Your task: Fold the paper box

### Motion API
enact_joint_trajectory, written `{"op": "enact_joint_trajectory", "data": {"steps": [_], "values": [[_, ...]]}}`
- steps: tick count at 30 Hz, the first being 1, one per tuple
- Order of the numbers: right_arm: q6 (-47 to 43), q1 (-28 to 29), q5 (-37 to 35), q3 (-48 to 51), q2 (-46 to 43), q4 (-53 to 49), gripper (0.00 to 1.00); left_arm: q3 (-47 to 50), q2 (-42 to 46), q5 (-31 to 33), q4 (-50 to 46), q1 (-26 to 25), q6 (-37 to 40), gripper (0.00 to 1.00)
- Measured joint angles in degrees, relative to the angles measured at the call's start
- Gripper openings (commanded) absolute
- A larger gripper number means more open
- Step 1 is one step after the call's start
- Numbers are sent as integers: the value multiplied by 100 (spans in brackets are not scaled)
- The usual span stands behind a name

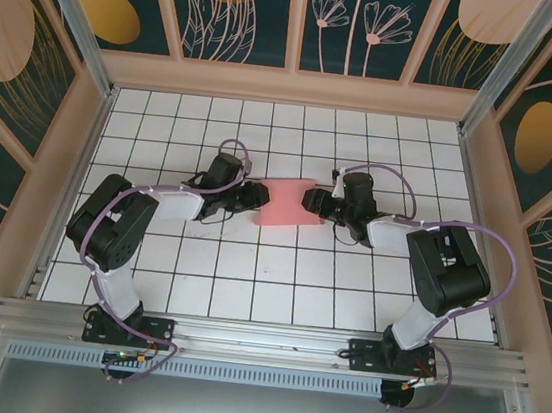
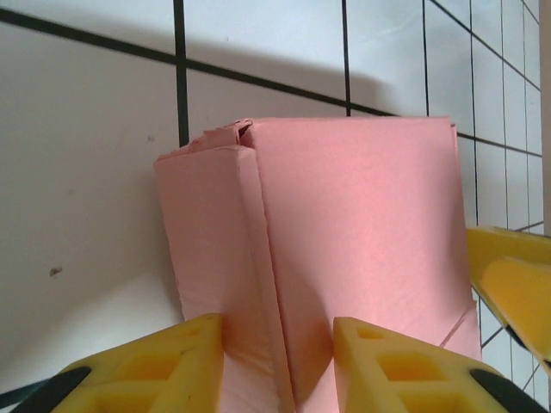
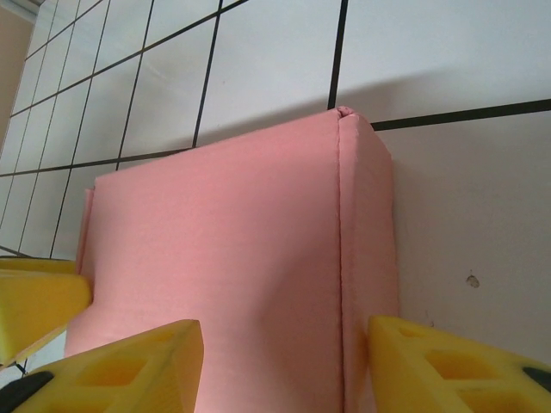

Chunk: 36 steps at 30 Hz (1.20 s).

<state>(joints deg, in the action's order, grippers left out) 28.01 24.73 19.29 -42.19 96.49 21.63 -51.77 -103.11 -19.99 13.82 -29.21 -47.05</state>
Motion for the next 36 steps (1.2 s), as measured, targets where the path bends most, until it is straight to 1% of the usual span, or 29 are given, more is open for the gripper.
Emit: {"op": "enact_joint_trajectory", "data": {"steps": [4, 6, 11, 15, 20, 25, 36], "values": [[57, 28, -13, 0, 7, 22, 53, -61, -79, 50, -79, 7, 48, 37], [90, 48, -13, 0, 7, 48, 55, -61, -120, 79, -133, 7, 72, 37], [118, 55, 9, 0, 7, 103, 69, -63, -131, 107, -138, 4, 177, 34], [179, 4, 83, 24, 4, 188, 75, 15, -131, 66, 15, 4, 199, 32], [282, -195, 291, 151, -33, 278, 77, 227, -131, -109, 393, 33, 203, 29], [409, -369, 483, 236, -57, 415, 78, 522, -131, -428, 896, 160, 199, 28], [848, -490, 1012, 461, -59, 988, 78, 1045, -229, -1198, 1893, 507, 42, 28]]}}
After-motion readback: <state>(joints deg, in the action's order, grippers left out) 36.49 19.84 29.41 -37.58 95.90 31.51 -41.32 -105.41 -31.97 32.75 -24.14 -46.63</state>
